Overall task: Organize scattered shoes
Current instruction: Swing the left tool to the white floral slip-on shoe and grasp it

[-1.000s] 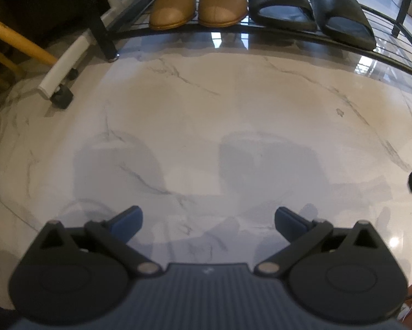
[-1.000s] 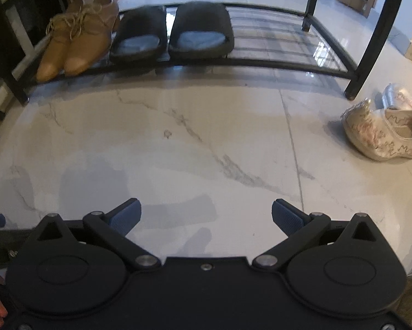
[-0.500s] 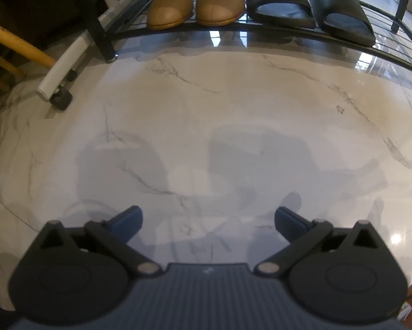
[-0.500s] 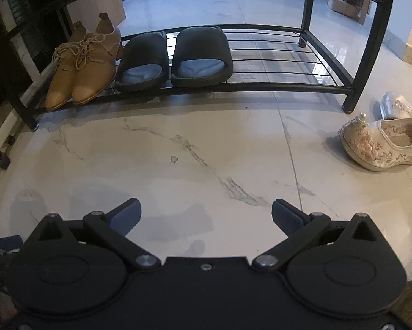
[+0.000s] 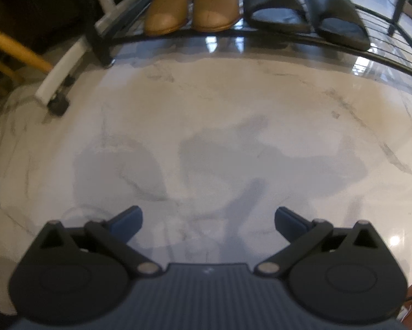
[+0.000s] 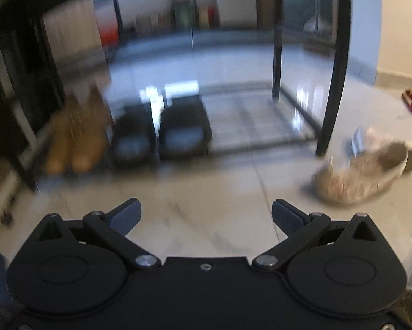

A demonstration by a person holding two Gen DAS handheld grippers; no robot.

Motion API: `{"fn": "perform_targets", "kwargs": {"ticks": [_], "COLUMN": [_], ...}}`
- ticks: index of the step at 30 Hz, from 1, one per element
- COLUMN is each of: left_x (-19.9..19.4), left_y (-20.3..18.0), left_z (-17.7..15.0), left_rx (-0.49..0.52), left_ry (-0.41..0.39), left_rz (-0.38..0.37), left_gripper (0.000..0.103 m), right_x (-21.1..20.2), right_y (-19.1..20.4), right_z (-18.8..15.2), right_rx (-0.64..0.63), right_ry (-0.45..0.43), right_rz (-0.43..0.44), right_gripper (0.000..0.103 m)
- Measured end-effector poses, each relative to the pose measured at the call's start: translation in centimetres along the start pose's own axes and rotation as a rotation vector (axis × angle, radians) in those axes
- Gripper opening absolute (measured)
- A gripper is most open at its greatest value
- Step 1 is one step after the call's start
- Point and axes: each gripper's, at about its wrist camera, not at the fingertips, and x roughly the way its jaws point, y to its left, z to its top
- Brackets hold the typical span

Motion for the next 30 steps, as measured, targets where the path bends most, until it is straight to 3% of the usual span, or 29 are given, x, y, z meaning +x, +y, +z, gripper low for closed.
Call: {"fn": "perform_targets", "kwargs": {"ticks": [6,10,12,14,17,19,20,23,26,30], "left_x": [-0.2,-0.8,-1.2,-1.4,-1.3,-1.0,-0.5,0.3,0.5,0.7], "left_y": [-4.6,-8.7,-12.0,-14.6,-20.7,-22.7,-24.8,-27.5,-29.2,-30.7], "left_z": [2.6,4.4,5.5,6.1,7.6,8.0,8.7,9.2,9.3,10.0], "left_rx": [0.137,0.236,0.311,0.372,0.53,0.572,0.6,0.617,0.612,0.506], "left_ry": [-0.095,-0.186,-0.233,-0.274,-0.387,-0.398,-0.39,-0.352,-0.355,-0.351], "left_rz": [-0.068,-0.198,-0.298,-0.344,-0.36,-0.372,-0.423,-0.563,-0.619,-0.721], "left_gripper": [0.102,0.102,0.102,0.102,0.102,0.102,0.102,0.102,0.102,0.102], "right_x": [-3.4,-4.7,-5.8,-6.8,-8.3,-7.9,-7.5,-6.3,-4.7,-4.2], "right_y": [0.0,-0.5,-1.4,-2.2,-3.5,-4.1,-4.4,-5.9,-7.4,-9.0], "right_z": [0.6,1.6,2.2,2.8,3.1,3.3,3.4,3.6,3.6,3.5], "right_rx": [-0.004,0.016,0.062,0.101,0.141,0.146,0.152,0.21,0.293,0.37], "right_ry": [-0.115,-0.19,-0.242,-0.289,-0.431,-0.46,-0.465,-0.465,-0.433,-0.459], "right_rz": [0.069,0.105,0.113,0.117,0.088,0.034,0.01,-0.036,-0.095,-0.152], "right_gripper": [0.103,0.103,0.103,0.103,0.103,0.103,0.103,0.103,0.103,0.103]}}
